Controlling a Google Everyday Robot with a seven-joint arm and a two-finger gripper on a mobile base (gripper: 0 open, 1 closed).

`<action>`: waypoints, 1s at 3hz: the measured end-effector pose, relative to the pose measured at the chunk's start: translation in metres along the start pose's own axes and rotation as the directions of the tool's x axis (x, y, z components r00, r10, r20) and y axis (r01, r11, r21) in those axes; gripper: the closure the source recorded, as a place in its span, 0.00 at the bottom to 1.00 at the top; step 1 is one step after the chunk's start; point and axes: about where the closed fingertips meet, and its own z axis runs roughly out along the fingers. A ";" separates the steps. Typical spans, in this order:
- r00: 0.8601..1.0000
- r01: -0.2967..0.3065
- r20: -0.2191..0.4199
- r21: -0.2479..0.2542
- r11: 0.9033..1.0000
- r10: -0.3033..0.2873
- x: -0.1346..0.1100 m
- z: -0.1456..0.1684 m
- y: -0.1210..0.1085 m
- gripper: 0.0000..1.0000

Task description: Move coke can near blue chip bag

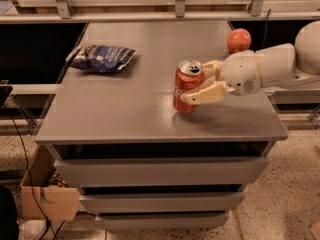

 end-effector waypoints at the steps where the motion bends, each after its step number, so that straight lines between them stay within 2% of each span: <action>1: 0.998 0.055 0.015 0.002 0.998 -0.055 -0.028 -0.015 -0.003 1.00; 2: 0.998 0.058 0.015 -0.001 0.998 -0.058 -0.029 -0.013 -0.003 1.00; 3: 0.996 0.086 0.021 -0.059 0.995 -0.085 -0.039 0.011 -0.009 1.00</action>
Offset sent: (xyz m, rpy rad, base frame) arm -0.0002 -0.0029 0.0248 0.0055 -0.0411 0.0160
